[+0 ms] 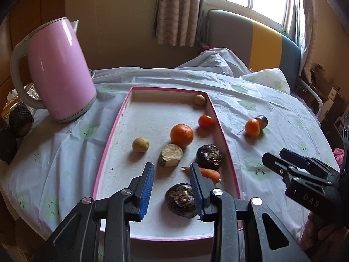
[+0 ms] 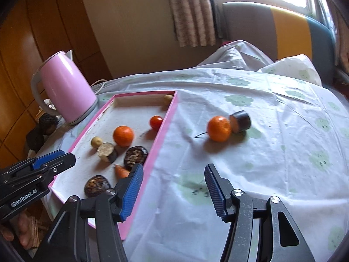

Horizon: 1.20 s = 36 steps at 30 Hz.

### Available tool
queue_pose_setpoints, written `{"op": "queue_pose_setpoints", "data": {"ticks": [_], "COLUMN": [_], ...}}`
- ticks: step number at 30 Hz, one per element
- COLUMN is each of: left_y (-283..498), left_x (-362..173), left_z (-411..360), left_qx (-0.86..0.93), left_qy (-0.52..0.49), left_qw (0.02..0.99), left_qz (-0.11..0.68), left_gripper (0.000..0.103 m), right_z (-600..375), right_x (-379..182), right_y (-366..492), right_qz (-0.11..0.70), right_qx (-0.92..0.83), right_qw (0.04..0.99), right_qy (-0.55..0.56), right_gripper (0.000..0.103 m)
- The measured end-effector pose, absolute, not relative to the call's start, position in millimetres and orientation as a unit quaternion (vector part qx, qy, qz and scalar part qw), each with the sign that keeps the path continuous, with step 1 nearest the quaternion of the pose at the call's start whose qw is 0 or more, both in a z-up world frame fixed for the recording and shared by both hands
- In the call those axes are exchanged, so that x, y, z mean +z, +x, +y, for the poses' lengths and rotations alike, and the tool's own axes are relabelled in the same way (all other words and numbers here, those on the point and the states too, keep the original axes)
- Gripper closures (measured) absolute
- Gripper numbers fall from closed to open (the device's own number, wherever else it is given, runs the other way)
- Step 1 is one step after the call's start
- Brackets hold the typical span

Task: Organize fruits
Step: 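Grasp the dark root slice with the right tool while the left tool reaches for the mandarin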

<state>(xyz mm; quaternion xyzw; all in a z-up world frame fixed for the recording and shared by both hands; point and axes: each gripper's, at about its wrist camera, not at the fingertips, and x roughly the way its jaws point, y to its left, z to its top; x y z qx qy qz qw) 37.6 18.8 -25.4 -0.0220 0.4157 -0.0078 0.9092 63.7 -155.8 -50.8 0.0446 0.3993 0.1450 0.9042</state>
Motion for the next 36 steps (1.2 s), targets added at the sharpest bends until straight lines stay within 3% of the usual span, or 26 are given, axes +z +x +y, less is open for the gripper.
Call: {"op": "queue_pose_setpoints", "data": {"ticks": [36], "left_y": [95], "left_x": [-51], "left_z": [-81], "left_qx": [-0.099], "left_qy": [0.049], "left_qw": [0.880], "left_qz": [0.463], "left_gripper": [0.069], "right_z": [-246], "right_x": [-65], "right_y": [108], "right_qz": [0.400], "right_qx": [0.058], "right_qw": [0.909], "right_qy": [0.098], "right_gripper": [0.047]}}
